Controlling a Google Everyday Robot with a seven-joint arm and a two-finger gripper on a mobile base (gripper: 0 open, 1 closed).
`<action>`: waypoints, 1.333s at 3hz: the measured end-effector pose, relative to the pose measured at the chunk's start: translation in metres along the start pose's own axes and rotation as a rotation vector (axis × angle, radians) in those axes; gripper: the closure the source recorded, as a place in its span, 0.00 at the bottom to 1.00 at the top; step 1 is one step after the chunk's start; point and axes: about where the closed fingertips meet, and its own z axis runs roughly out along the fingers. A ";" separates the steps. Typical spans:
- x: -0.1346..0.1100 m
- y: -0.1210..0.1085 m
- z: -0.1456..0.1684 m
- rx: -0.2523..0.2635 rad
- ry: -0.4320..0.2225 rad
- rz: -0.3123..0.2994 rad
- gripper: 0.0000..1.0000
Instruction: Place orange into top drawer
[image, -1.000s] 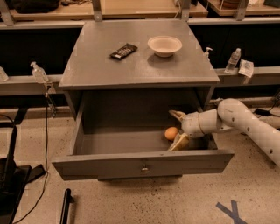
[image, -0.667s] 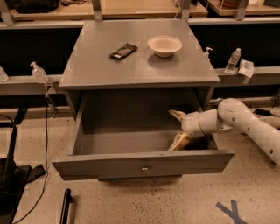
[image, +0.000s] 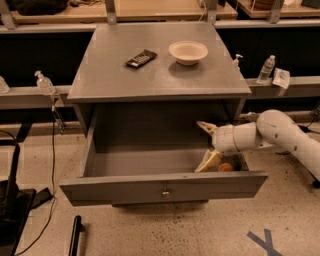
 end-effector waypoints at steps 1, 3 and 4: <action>-0.013 -0.003 -0.028 0.046 -0.036 -0.017 0.00; -0.030 -0.028 -0.069 0.114 -0.159 0.057 0.00; -0.033 -0.045 -0.085 0.175 -0.201 0.139 0.00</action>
Offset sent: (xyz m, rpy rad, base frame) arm -0.0044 -0.0540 0.0834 0.1809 -0.0900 -0.0737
